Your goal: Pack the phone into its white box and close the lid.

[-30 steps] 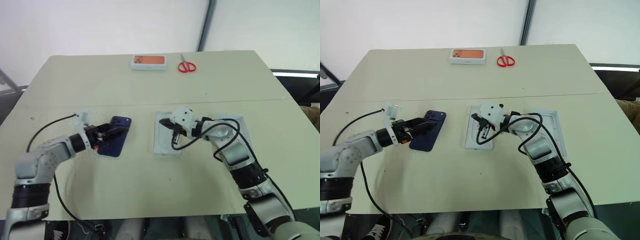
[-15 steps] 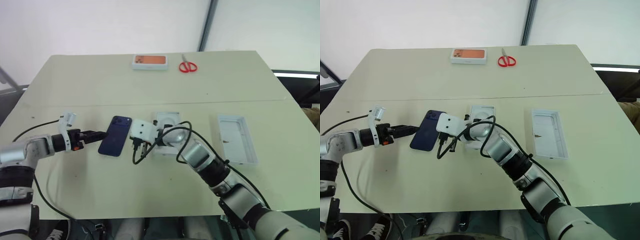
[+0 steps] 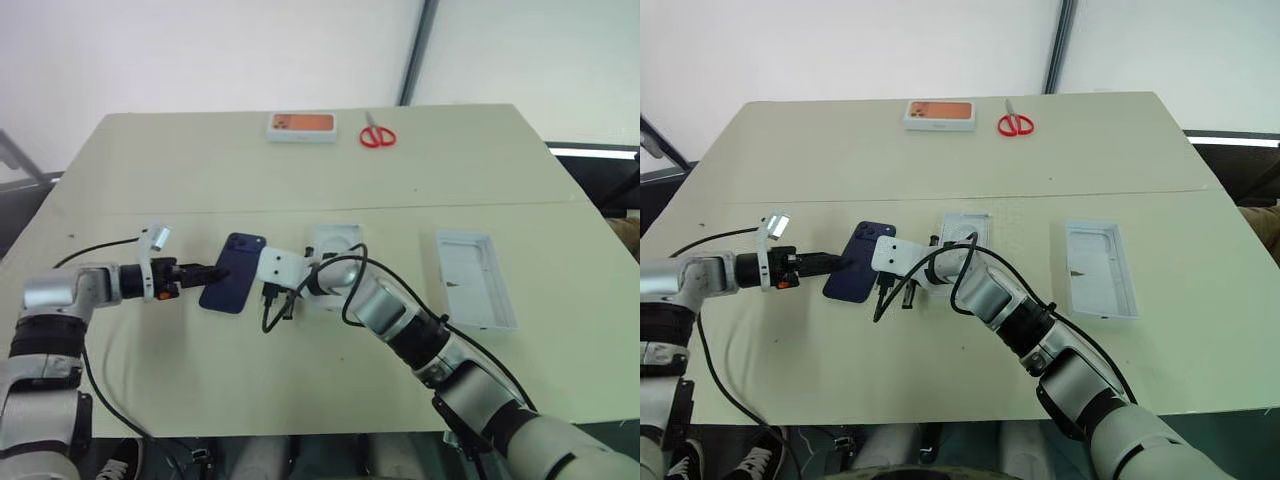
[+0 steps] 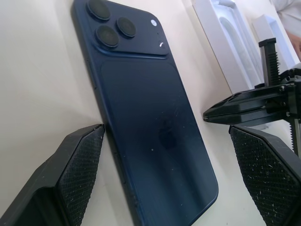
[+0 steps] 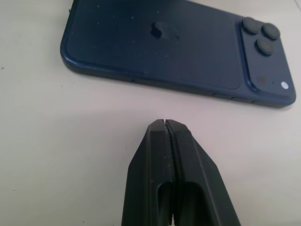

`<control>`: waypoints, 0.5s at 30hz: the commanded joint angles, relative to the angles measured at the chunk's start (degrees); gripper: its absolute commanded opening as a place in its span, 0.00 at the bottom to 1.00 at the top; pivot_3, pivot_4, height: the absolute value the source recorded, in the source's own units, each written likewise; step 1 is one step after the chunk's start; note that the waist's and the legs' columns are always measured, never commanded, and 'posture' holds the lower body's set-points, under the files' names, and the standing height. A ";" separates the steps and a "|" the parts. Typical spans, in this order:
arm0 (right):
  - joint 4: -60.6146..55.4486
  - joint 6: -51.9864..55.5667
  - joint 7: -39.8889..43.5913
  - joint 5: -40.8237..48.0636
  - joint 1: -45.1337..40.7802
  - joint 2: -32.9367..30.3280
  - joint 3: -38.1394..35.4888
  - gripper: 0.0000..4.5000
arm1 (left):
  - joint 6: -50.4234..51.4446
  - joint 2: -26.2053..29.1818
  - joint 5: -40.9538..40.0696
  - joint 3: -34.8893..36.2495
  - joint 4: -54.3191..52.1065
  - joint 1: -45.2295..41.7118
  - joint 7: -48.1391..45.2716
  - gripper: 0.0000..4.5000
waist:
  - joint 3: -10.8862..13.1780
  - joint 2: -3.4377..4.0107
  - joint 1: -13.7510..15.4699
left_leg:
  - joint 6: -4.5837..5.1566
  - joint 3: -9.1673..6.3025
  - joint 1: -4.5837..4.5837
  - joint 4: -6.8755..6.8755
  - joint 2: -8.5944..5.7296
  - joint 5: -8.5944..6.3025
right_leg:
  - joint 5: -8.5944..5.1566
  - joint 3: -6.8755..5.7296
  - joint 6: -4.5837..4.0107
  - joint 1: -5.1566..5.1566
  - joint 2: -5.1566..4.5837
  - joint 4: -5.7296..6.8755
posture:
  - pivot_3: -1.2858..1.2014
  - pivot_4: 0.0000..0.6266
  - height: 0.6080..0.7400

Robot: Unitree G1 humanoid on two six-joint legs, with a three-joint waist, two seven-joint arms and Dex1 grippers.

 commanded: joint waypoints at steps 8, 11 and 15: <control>1.13 -1.32 -0.67 -0.74 -1.27 0.63 -0.94 0.01 | 5.78 -5.92 1.04 -4.30 -2.76 3.44 1.11 1.00 | -0.12 0.18 0.12 | 0.02 -0.03 0.11 -0.01 -0.06 -0.01 | 0.00 -0.01 0.00 0.13 -0.07 0.00 | 0.52 0.24 1.00; 1.76 -1.65 -1.01 -0.86 -1.52 0.62 -1.11 0.01 | 8.26 -6.84 0.02 -3.92 -4.78 3.62 1.67 1.00 | -0.14 0.20 0.07 | 0.03 -0.03 0.13 -0.01 -0.06 -0.02 | 0.00 -0.01 0.01 0.13 -0.07 0.00 | 0.52 0.24 1.00; 1.69 -1.94 -1.14 -1.06 -1.13 0.28 -1.23 0.01 | 11.99 -7.58 -0.90 -4.56 -8.56 3.95 2.40 1.00 | -0.15 0.21 0.05 | 0.03 -0.03 0.15 -0.02 -0.06 -0.02 | 0.00 0.00 0.01 0.15 -0.08 0.00 | 0.52 0.24 1.00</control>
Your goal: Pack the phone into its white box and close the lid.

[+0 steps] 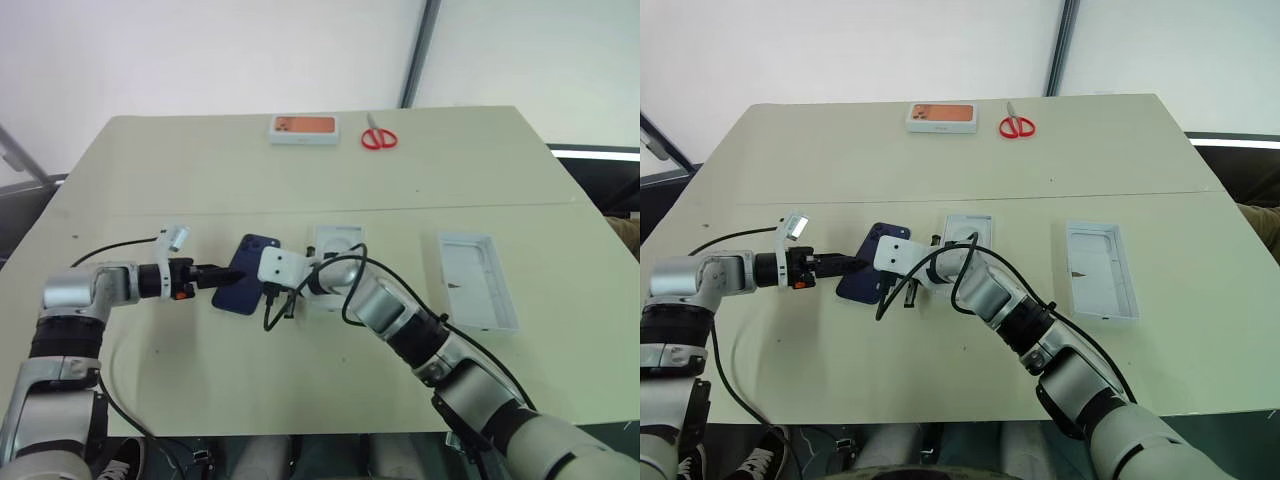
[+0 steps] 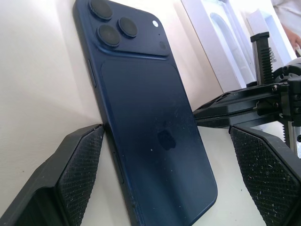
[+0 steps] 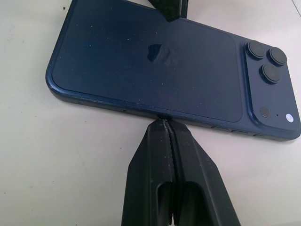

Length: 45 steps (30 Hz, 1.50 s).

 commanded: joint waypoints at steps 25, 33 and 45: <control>0.41 -2.43 -0.87 -1.62 -0.27 -0.80 -0.67 0.00 | 10.70 -4.43 -8.52 6.05 0.03 2.61 4.68 0.88 | 0.01 -0.02 -0.77 | -0.03 0.00 -0.01 -0.07 0.09 0.00 | 0.00 0.02 0.00 -0.09 0.08 -0.03 | 0.52 0.24 1.00; 0.41 -2.41 -0.76 -1.80 -0.05 -0.96 -0.86 0.00 | 10.61 -4.65 -9.38 6.26 -0.93 3.39 5.91 0.13 | 0.05 -0.11 -0.44 | -0.04 0.00 -0.04 -0.10 0.10 0.00 | 0.00 0.02 0.00 -0.11 0.09 -0.06 | 0.52 0.24 1.00; -0.62 -3.89 0.16 0.63 0.34 -0.67 -3.01 0.00 | 11.90 -6.54 -12.60 9.15 -1.05 3.88 7.76 0.00 | 0.06 -0.13 -0.46 | -0.06 0.00 -0.04 -0.11 0.10 0.01 | 0.00 0.03 -0.01 -0.12 0.08 -0.06 | 0.52 0.24 1.00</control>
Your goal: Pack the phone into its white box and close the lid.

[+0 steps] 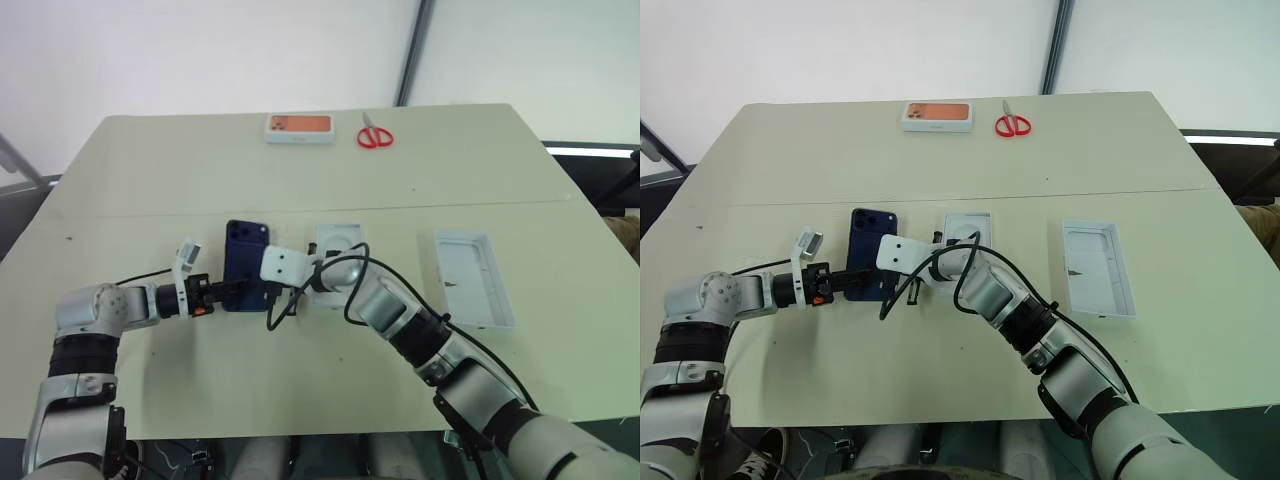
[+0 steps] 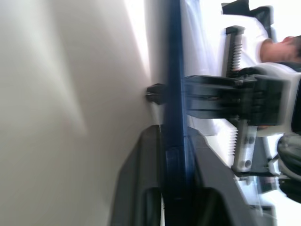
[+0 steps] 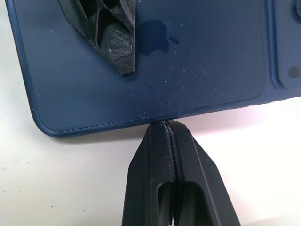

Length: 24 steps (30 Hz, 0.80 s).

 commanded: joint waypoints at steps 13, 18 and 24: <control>-20.09 9.50 12.89 23.94 4.38 -4.20 -17.69 0.64 | 5.93 -4.02 -8.64 10.73 -2.02 -0.27 5.20 0.00 | 0.10 -0.05 -0.11 | 0.00 -0.01 -0.43 0.05 0.04 0.01 | 0.01 -0.02 0.00 -0.35 0.03 0.01 | 0.52 0.24 1.00; -27.42 5.77 19.30 22.26 10.07 -17.75 -14.28 0.64 | 7.28 -5.21 -11.09 13.41 -3.07 -1.05 7.56 0.00 | 0.14 -0.15 0.32 | 0.01 -0.01 -0.55 0.16 -0.01 0.00 | 0.01 -0.06 0.01 -0.38 -0.04 -0.01 | 0.52 0.24 1.00; -25.69 0.49 20.11 18.87 12.89 -25.01 -12.12 0.64 | 7.46 -6.42 -12.14 13.51 -4.46 -1.45 9.15 0.00 | 0.18 -0.20 -0.20 | 0.00 0.06 -0.55 0.11 0.04 0.01 | 0.01 -0.05 0.01 -0.24 -0.05 0.01 | 0.52 0.24 1.00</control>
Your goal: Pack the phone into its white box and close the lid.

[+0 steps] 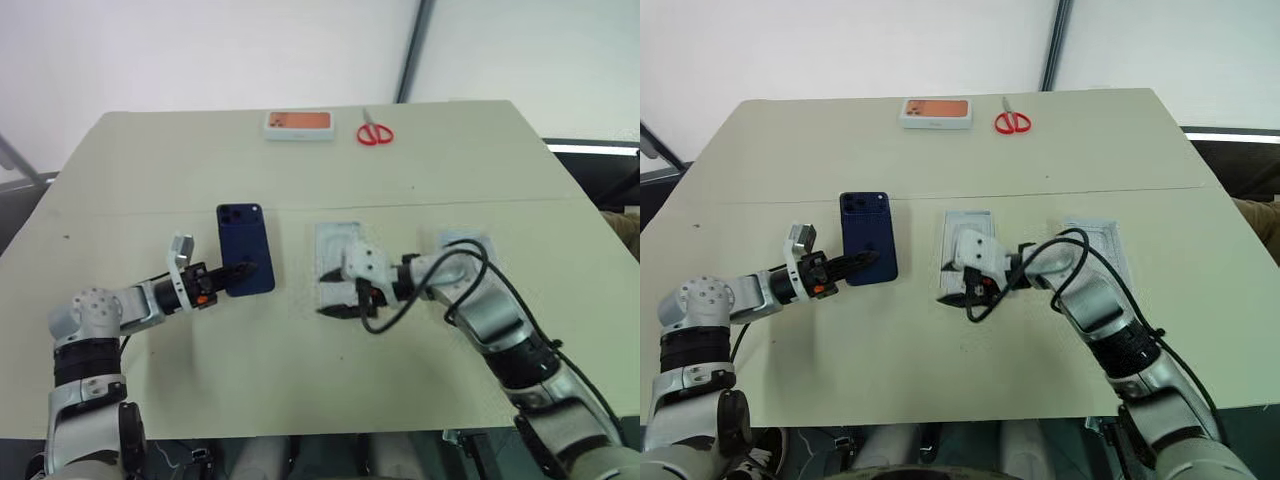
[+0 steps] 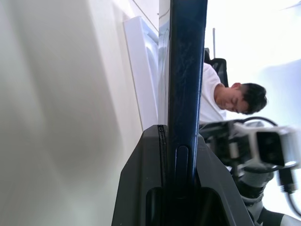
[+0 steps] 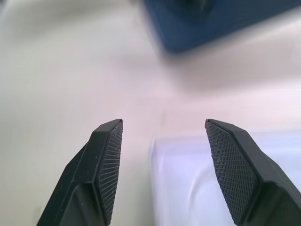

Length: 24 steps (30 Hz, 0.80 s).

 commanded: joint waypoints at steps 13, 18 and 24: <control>5.22 -6.42 -0.68 -5.64 -0.78 -2.49 1.60 0.59 | 0.84 -1.87 -4.00 0.91 -5.47 -0.51 2.45 0.00 | 0.13 -0.20 0.35 | 0.00 0.01 0.00 0.05 -0.01 0.00 | 0.00 -0.01 0.00 0.04 -0.02 -0.01 | 0.52 0.24 1.00; 4.82 -5.72 -0.08 -5.38 -0.48 -2.36 1.81 0.25 | 1.07 -2.31 -4.17 1.13 -6.86 -0.18 3.48 0.00 | 0.12 -0.21 0.37 | 0.00 0.00 0.00 0.06 -0.01 0.00 | 0.00 -0.01 0.00 0.06 -0.03 -0.01 | 0.52 0.24 1.00; 2.06 -3.20 -0.62 -4.25 1.13 -0.68 2.61 0.25 | 1.68 -2.53 -5.42 1.61 -7.88 -0.07 4.62 0.00 | 0.12 -0.21 0.36 | 0.00 -0.01 0.01 0.05 -0.01 0.00 | 0.00 -0.02 0.00 0.06 -0.02 -0.01 | 0.52 0.24 1.00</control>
